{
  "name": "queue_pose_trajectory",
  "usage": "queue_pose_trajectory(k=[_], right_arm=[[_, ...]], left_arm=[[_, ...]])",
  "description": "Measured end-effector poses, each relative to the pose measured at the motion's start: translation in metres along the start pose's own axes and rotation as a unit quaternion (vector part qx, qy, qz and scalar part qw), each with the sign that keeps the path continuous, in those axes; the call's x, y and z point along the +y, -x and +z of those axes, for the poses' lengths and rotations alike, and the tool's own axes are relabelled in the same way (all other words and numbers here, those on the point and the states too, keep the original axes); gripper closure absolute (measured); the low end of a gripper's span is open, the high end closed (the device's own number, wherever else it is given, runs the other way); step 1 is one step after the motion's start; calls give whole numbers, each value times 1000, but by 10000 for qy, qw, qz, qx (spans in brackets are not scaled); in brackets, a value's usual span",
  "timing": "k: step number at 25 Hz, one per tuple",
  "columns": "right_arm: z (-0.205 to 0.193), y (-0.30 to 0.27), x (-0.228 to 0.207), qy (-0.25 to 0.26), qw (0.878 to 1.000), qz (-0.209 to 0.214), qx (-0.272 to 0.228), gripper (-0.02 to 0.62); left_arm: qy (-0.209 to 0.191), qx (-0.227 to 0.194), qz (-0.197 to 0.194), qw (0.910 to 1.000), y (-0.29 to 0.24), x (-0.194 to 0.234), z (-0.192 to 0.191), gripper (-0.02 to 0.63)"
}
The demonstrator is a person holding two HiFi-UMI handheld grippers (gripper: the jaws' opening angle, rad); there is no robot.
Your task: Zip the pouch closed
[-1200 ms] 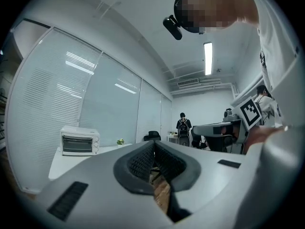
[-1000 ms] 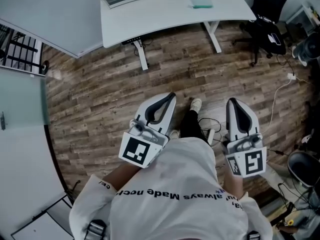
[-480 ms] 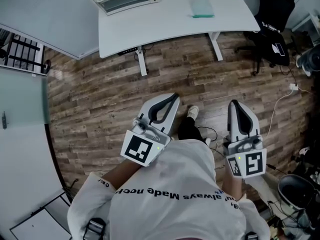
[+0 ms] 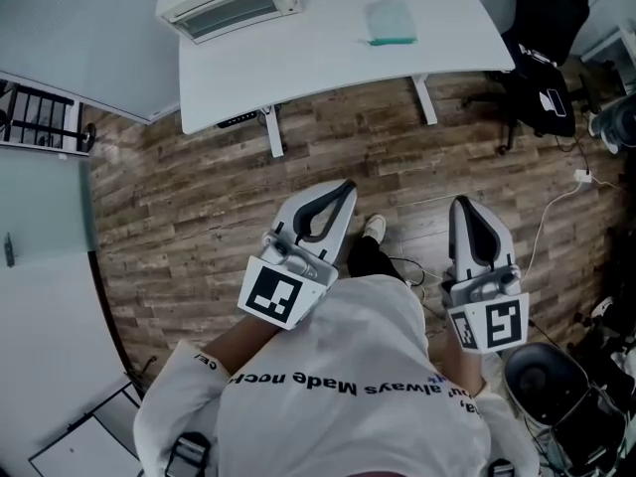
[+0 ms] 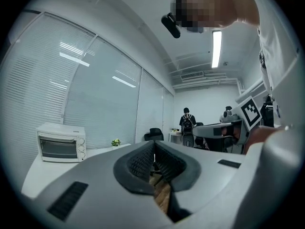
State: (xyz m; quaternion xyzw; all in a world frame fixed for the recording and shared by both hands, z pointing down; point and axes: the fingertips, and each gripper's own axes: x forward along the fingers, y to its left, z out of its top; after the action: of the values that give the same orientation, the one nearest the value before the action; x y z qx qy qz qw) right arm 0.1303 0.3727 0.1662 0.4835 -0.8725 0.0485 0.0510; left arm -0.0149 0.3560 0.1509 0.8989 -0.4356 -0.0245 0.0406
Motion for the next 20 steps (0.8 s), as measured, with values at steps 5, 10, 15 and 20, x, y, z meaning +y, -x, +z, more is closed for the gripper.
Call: queue_pose_trajectory(k=[5,10,15,20], right_arm=[[0,-20,-23,-46,9999,57,80,588],[-1,-31,-44,-55,9999,99,127,588],[-1,-40,-65,-96,9997,157,132,588],[1,-46,-85,-104,9997,201,110,588]], left_arm=[[30,40,41,10000,-29,12,2,584],[12,49,73,10000,-55,16,1,584],[15,83,60,9999,-81,15,-3,584],[-38,83,79,9999,-103,11,0,585]])
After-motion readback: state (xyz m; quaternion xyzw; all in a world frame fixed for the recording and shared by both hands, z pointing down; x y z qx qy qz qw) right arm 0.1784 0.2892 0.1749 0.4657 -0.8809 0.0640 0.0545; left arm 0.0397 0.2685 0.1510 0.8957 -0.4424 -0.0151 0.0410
